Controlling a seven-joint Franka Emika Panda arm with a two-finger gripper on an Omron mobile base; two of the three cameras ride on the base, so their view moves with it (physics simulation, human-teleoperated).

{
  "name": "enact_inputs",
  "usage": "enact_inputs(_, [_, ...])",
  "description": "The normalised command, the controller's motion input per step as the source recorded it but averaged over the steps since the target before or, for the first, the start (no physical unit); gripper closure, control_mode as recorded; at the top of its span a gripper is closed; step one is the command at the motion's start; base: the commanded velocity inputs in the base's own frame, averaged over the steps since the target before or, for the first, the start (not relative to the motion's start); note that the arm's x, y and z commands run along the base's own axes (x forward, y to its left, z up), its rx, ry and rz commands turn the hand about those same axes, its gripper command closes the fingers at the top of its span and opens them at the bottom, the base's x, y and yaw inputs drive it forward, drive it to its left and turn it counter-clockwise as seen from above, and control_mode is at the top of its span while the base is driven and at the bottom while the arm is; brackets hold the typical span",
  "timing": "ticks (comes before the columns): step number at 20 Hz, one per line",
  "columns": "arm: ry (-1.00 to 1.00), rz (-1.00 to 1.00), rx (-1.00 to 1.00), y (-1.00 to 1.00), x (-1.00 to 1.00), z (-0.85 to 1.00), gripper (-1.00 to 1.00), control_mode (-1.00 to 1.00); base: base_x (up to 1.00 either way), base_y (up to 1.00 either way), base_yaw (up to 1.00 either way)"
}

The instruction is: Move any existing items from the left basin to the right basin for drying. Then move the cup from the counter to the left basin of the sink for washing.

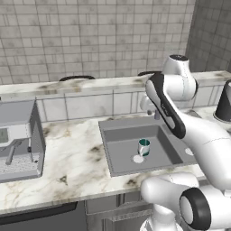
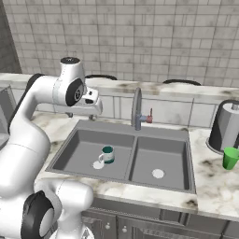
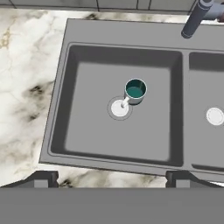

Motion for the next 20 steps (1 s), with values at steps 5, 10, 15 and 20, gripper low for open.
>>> enact_inputs(5, [0.0, -0.03, 0.0, -0.06, -0.09, -0.28, -1.0, -1.0, 0.0, 0.0, 0.0])
enact_inputs(10, [0.0, -0.08, 0.0, -0.11, 0.0, -0.28, -1.0, -1.0, 0.0, 0.0, 0.0])
enact_inputs(15, [0.01, -0.07, 0.0, -0.14, 0.0, -0.25, -1.0, -1.0, 0.0, 0.0, 0.0])
enact_inputs(20, [0.05, -0.06, 0.0, -0.13, 0.04, -0.21, -1.0, -1.0, 0.0, 0.0, 0.0])
